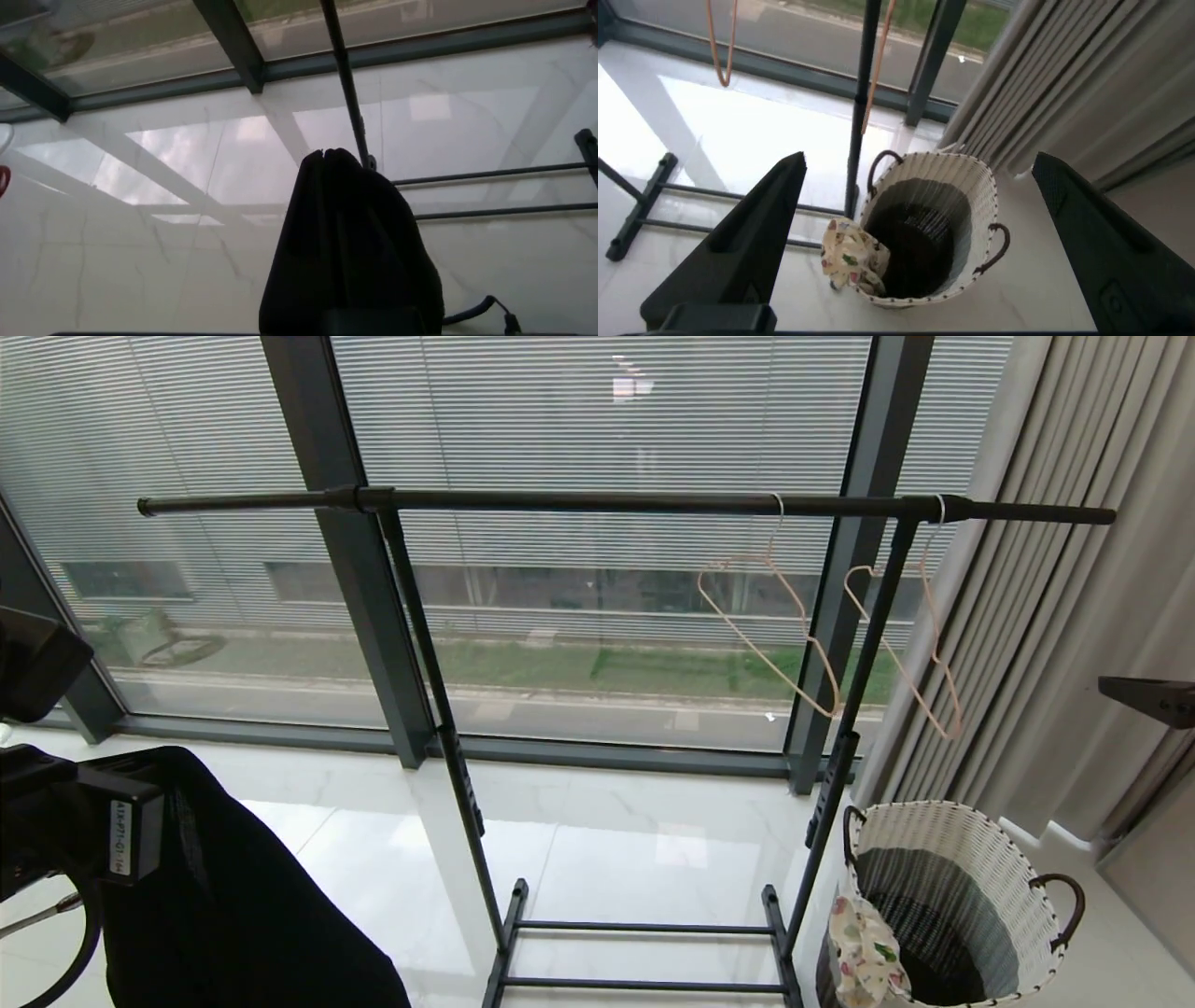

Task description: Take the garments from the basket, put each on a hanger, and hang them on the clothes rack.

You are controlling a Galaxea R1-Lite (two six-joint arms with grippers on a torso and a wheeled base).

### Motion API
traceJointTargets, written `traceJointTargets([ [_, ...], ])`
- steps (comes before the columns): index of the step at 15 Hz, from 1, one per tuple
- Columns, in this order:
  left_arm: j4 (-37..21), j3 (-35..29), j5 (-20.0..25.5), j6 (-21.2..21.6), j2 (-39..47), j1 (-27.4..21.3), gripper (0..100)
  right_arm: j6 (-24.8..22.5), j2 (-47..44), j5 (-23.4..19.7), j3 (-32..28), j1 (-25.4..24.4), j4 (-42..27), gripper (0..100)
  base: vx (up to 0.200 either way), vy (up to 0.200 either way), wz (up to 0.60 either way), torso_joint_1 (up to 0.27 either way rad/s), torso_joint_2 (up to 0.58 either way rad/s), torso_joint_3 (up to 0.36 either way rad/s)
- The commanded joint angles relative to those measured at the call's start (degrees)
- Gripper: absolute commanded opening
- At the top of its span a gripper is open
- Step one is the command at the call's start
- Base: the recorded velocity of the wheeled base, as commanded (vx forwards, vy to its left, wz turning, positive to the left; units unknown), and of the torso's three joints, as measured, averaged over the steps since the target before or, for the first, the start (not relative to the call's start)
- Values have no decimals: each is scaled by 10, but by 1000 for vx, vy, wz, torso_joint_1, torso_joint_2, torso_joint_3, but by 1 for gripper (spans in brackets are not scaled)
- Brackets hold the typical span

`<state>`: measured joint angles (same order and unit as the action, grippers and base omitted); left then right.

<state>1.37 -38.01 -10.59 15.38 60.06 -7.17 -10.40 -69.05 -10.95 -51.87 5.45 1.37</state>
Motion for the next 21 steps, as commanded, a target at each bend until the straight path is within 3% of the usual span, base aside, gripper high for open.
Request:
traceJointTargets([
  [1,0,0,0,0,-4,-14,0,2,-28,-18,-3,0,5,100,200,0,0,27,7,-7],
  [8,1,0,-1,-1,-4,-23,0,15,-92,-39,-13,5,36,100,200,0,0,4,4,4],
  [11,1,0,-1,-4,-4,-23,0,25,-130,-63,-17,33,40,100,200,0,0,4,1,2],
  [13,1,0,-1,-4,-10,-23,0,27,-152,-95,-17,48,41,100,0,0,0,0,0,0],
  [19,1,3,-1,-3,-12,-23,0,28,-214,-94,-12,34,86,100,0,0,0,0,0,0],
  [21,1,3,-1,-3,-10,-23,0,39,-228,-93,-7,5,87,100,0,0,0,0,0,0],
])
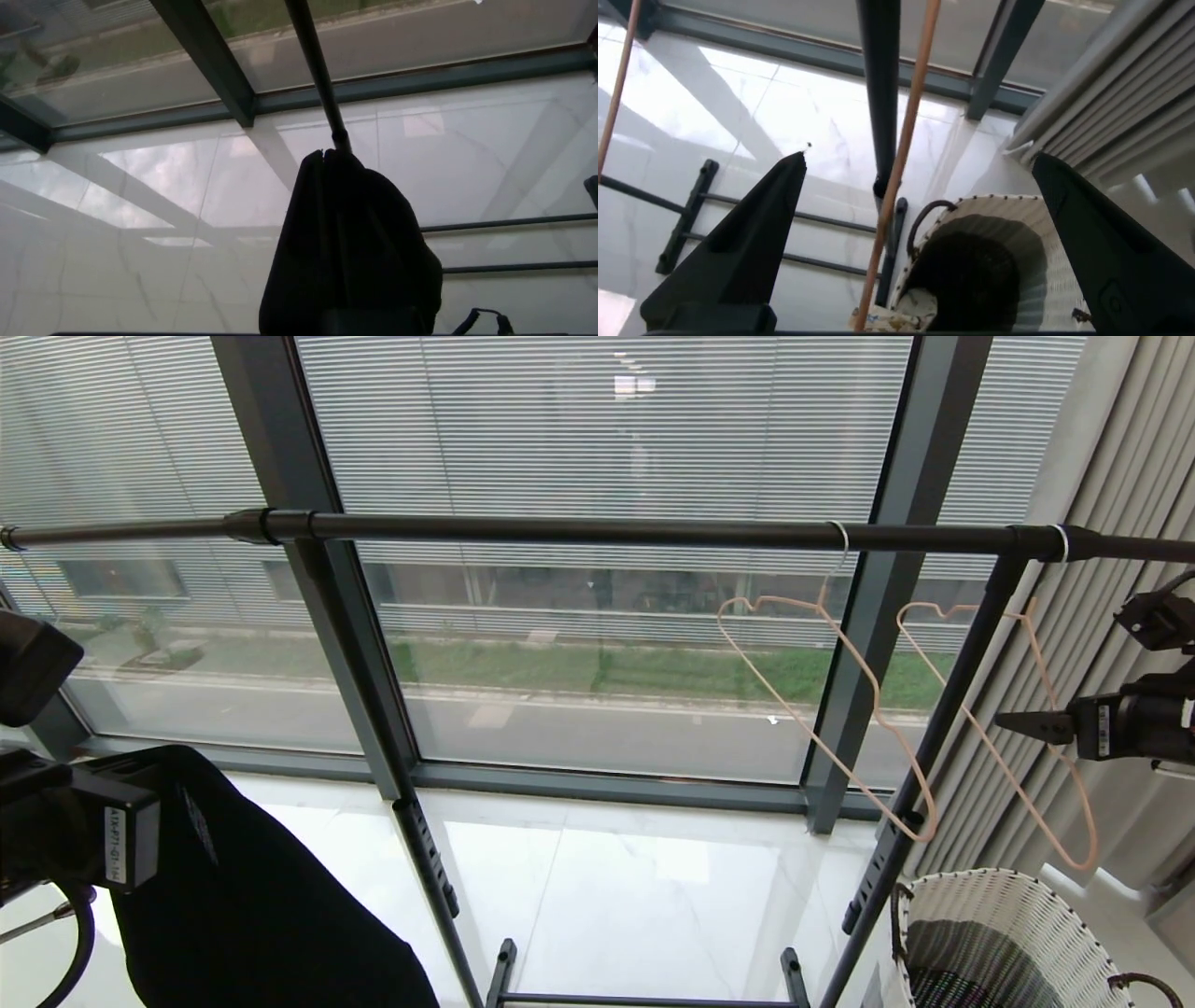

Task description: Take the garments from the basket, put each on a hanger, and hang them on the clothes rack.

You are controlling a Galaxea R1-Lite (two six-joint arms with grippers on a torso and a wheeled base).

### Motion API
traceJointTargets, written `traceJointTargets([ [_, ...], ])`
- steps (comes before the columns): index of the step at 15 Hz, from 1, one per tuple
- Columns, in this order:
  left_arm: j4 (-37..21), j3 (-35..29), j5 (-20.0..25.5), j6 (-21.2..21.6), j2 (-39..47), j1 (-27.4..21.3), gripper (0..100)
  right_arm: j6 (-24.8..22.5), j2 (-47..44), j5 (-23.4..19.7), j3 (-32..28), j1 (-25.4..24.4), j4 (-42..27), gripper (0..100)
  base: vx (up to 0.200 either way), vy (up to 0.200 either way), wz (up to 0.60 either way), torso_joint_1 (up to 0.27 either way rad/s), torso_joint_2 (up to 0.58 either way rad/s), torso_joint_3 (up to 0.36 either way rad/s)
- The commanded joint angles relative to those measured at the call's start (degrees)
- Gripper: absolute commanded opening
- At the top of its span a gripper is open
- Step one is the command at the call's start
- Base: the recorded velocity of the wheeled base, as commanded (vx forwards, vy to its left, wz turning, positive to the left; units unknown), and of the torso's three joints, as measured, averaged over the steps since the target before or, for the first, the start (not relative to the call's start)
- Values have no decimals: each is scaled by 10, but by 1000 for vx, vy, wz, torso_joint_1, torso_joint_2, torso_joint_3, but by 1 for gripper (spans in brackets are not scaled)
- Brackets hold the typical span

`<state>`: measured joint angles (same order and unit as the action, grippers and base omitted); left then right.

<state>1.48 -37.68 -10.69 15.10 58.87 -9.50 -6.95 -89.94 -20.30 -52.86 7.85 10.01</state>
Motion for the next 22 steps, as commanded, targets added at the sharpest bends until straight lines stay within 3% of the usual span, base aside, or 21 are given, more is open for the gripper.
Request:
traceJointTargets([
  [1,0,1,0,0,3,0,0,15,-27,5,3,-30,13,100,0,0,0,0,0,0],
  [5,0,9,0,0,1,0,0,20,-52,54,1,-34,59,100,0,0,0,0,0,0],
  [21,0,11,0,0,-2,0,0,23,-64,55,-1,-28,84,100,0,0,0,0,0,0],
  [22,0,11,0,0,-2,0,0,22,-64,55,-1,-28,85,0,0,0,0,0,0,0],
])
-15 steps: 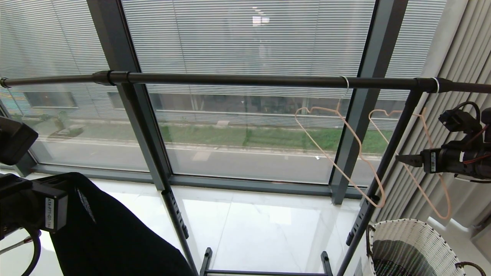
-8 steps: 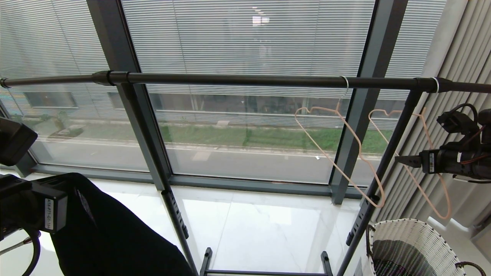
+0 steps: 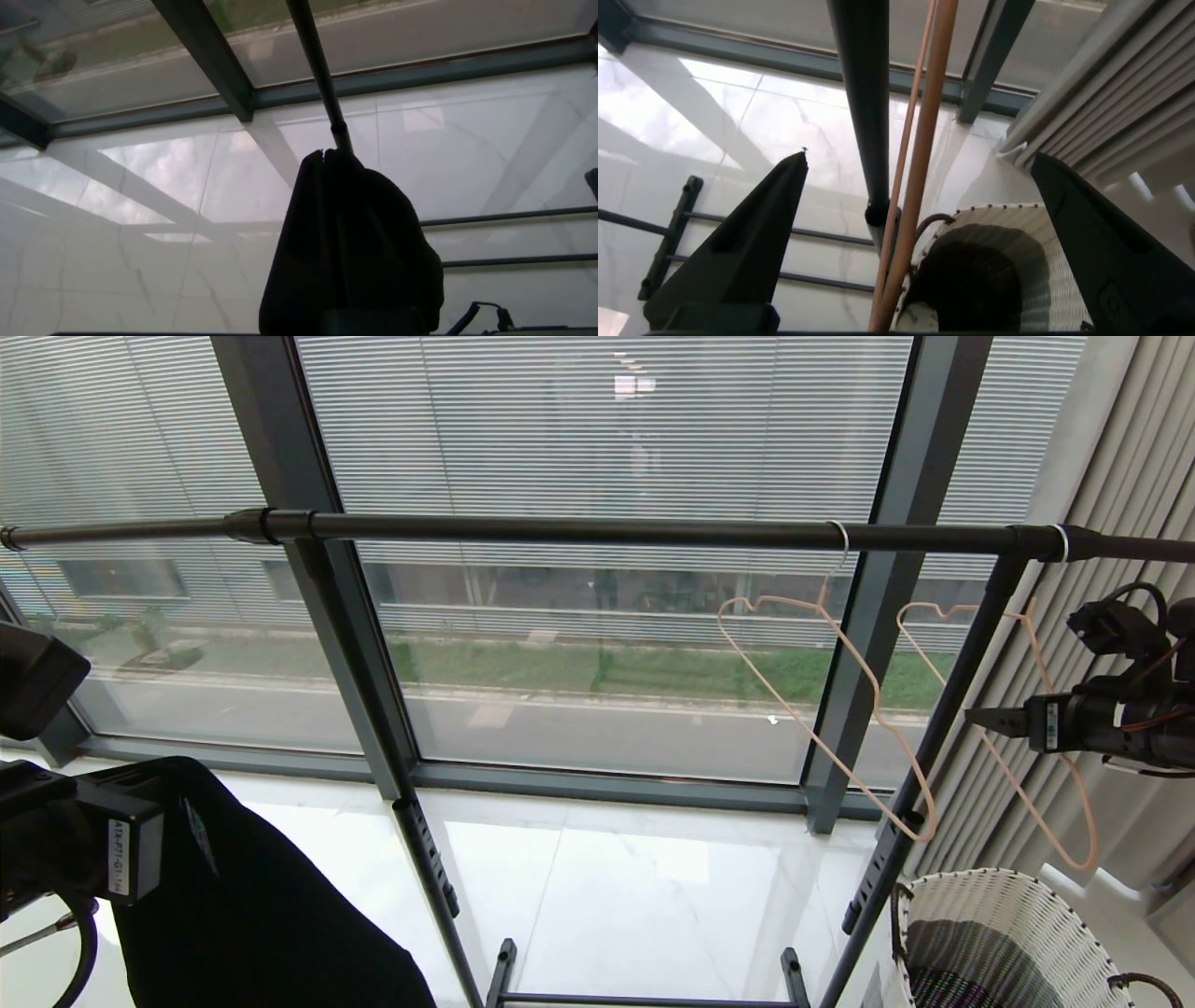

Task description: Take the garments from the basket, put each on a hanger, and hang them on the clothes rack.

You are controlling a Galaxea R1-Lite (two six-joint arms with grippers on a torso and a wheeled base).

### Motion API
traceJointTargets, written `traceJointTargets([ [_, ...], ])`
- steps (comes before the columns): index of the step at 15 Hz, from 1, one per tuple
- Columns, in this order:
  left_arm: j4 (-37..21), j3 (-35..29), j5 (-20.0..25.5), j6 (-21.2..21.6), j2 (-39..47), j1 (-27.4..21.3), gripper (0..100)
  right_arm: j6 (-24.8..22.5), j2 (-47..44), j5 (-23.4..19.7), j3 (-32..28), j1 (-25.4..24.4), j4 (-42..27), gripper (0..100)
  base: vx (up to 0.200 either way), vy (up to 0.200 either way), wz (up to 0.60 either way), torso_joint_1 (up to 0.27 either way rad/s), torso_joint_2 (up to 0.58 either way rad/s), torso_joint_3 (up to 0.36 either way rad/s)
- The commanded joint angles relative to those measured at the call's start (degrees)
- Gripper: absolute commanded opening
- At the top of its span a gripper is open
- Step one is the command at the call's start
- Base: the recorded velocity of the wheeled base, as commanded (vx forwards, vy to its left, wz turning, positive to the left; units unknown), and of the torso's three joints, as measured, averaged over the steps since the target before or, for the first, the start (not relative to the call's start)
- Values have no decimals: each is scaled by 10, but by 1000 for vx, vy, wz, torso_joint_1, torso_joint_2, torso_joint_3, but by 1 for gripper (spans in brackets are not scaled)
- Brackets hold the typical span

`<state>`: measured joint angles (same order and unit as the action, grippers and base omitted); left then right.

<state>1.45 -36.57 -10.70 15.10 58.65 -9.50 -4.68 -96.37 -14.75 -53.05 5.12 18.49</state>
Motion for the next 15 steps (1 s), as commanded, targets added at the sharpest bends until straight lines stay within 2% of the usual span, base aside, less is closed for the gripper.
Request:
traceJointTargets([
  [1,0,0,0,0,0,0,0,-1,0,0,1,0,1,0,0,0,0,0,0,0],
  [15,0,13,0,0,-13,1,0,6,42,1,8,-1,3,0,0,0,0,0,0,0],
])
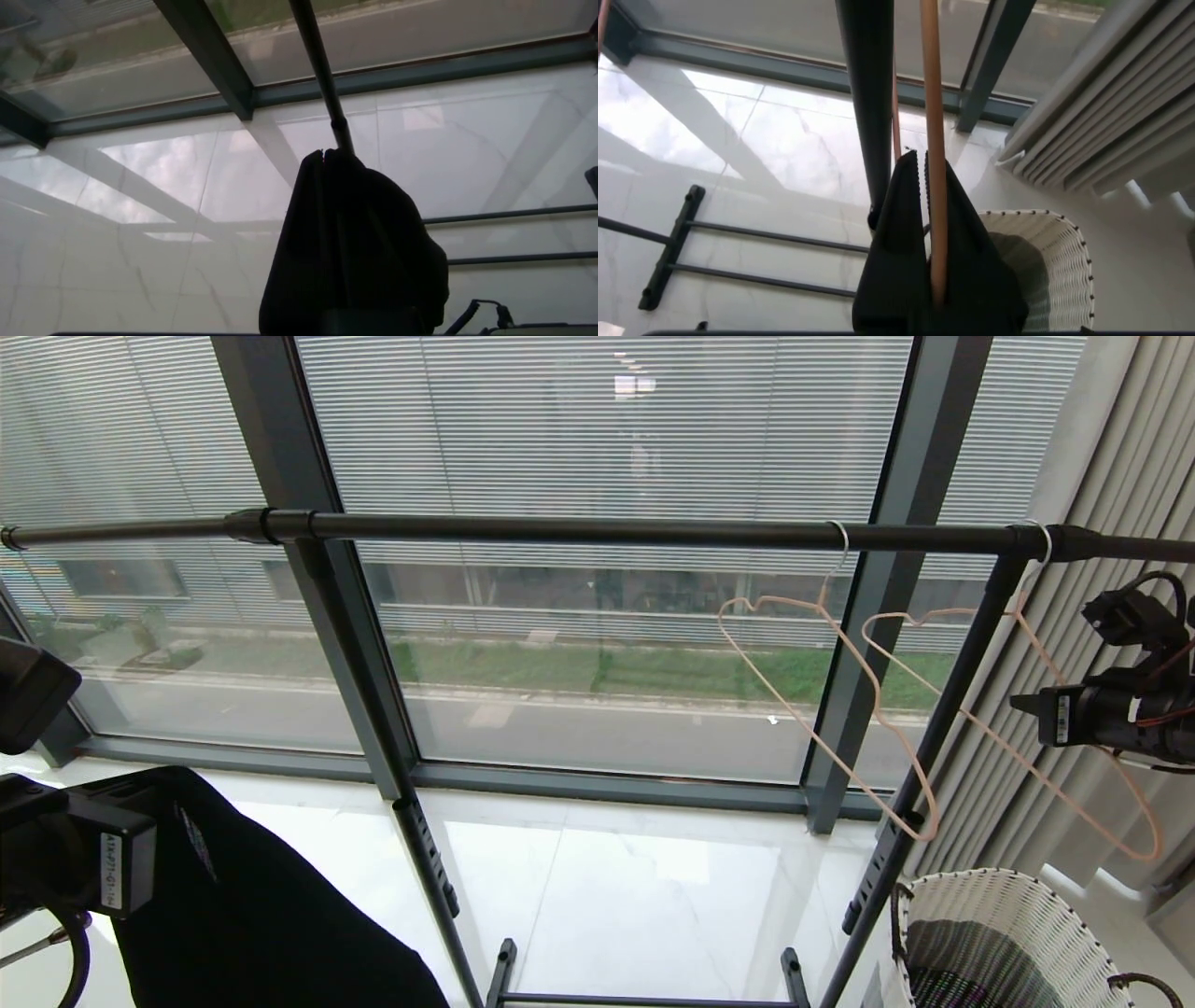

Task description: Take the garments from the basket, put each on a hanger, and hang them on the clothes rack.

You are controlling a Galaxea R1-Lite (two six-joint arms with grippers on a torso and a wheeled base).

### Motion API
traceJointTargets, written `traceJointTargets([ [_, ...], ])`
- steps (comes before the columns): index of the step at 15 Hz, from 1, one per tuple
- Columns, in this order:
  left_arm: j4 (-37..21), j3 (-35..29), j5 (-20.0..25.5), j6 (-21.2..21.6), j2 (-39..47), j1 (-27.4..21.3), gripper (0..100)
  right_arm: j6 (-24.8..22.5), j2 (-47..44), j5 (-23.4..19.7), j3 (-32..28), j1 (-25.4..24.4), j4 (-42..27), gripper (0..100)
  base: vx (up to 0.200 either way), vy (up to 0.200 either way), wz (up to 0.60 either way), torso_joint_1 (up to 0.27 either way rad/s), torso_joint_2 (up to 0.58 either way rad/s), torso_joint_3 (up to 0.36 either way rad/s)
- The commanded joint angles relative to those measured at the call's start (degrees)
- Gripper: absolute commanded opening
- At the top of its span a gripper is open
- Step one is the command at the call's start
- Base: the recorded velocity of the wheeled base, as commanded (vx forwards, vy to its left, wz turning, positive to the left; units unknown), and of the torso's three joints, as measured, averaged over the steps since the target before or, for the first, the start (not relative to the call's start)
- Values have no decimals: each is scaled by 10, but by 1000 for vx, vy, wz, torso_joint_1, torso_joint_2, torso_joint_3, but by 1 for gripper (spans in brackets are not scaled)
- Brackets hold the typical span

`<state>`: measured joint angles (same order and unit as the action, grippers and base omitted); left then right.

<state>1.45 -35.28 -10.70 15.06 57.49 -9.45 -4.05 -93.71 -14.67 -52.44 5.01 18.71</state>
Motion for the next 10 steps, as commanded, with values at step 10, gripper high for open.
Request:
traceJointTargets([
  [10,1,-1,-2,0,-4,2,0,42,70,41,53,7,98,0,0,0,0,0,0,0],
])
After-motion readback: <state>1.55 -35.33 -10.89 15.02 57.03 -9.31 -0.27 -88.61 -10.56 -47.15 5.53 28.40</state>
